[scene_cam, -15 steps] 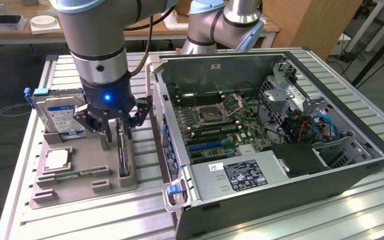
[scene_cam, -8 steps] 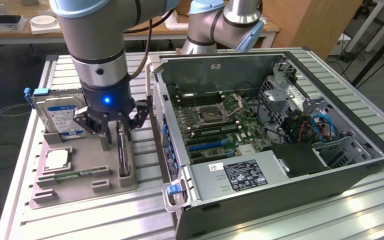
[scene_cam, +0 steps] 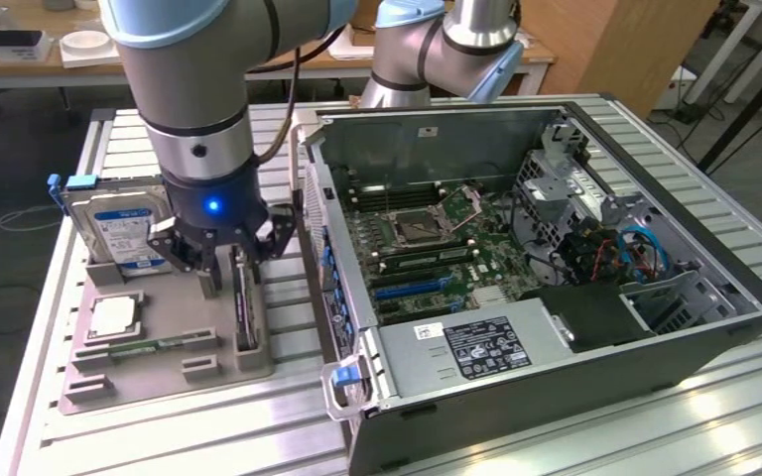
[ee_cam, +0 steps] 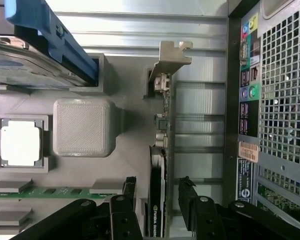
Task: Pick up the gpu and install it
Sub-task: 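Pick up the gpu and move the gpu toward the slot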
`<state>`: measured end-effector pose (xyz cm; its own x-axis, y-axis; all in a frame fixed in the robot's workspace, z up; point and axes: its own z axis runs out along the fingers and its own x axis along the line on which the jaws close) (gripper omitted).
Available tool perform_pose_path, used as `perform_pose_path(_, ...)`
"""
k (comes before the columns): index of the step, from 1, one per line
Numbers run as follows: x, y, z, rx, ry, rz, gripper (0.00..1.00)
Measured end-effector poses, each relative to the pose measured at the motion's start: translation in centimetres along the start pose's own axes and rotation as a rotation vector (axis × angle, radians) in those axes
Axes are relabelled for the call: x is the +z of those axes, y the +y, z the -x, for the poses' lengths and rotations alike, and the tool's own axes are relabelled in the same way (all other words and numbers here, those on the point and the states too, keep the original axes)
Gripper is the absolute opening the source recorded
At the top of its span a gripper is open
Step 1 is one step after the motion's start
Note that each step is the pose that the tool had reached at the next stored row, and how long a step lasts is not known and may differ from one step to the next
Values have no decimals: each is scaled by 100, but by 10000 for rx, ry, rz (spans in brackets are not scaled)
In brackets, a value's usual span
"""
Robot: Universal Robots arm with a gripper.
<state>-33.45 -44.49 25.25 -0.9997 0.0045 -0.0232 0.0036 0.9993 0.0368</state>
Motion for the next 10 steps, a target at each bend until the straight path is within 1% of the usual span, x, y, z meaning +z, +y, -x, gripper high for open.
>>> perform_pose_path(10, 91, -6, -3, 3, 0, 0, 47)
